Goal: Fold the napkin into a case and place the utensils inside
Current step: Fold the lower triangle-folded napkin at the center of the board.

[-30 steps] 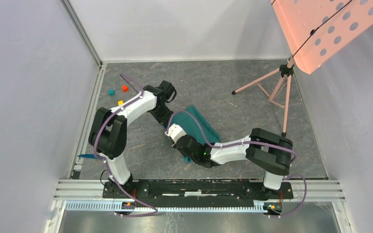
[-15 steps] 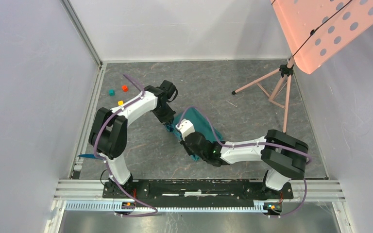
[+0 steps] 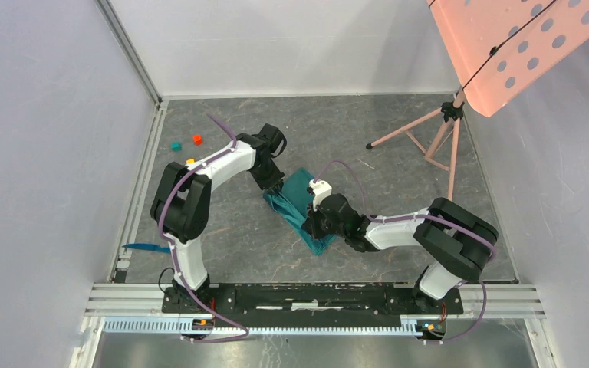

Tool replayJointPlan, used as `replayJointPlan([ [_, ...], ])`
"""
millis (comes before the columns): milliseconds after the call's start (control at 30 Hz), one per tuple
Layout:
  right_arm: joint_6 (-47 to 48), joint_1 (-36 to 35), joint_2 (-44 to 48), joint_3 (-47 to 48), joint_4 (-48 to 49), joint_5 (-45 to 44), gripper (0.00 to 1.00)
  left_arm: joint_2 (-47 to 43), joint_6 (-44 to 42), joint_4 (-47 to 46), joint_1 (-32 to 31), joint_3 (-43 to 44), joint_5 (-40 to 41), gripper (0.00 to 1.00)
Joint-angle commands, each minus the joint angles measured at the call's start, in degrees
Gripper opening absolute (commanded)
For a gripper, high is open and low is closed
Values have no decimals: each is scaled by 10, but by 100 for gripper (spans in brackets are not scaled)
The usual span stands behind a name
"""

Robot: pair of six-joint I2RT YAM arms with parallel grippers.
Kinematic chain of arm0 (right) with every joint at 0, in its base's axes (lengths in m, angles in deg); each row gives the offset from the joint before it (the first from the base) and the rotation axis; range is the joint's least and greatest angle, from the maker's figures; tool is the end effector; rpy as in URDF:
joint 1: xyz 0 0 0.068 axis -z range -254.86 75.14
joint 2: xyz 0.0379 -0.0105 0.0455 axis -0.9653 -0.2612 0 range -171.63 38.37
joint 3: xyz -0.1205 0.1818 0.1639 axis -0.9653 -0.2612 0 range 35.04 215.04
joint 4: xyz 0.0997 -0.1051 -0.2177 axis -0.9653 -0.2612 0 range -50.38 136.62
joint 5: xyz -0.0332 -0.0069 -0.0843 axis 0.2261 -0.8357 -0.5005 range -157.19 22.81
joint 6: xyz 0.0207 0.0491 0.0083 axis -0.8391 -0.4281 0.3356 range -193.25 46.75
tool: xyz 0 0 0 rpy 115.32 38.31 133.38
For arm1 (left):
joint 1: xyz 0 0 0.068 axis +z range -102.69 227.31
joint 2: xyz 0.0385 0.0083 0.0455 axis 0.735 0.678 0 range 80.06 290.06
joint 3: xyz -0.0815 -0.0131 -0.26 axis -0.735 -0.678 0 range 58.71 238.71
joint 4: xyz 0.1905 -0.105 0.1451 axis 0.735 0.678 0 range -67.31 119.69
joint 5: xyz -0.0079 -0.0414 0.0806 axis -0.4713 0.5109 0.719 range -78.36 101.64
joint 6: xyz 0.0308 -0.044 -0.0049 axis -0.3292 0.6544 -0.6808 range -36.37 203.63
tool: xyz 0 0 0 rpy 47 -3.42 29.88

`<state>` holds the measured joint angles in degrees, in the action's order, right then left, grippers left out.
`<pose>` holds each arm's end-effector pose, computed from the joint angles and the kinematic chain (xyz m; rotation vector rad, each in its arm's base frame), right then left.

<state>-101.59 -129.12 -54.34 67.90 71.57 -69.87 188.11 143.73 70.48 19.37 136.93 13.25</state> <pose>0.1751 0.2403 0.1327 -0.4851 2.2320 0.7462 0.3254 -0.1714 0.1876 -0.8244 2.8435 -0.1929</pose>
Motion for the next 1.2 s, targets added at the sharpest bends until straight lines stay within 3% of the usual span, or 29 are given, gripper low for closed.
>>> replayJointPlan([
  [0,-18,16,14,-6,37,50,0,6,-40,-34,-7,35,-7,30],
  [233,-20,34,16,-17,45,57,0,-11,-58,-72,-11,30,-45,55],
  [433,-22,55,13,-24,50,62,0,-92,-107,-131,-12,-25,-65,81],
  [667,-24,68,7,-24,54,71,0,-213,-156,-164,6,-114,-59,89],
  [767,-26,70,4,-24,55,75,0,-233,-154,-189,30,-162,-87,85],
  [900,-23,72,7,-25,53,75,0,-227,-132,-252,66,-225,-147,53],
  [1033,-21,74,8,-24,51,76,0,-203,-128,-286,79,-239,-172,33],
  [1167,-19,74,4,-24,55,85,0,-169,-126,-308,78,-227,-183,28],
])
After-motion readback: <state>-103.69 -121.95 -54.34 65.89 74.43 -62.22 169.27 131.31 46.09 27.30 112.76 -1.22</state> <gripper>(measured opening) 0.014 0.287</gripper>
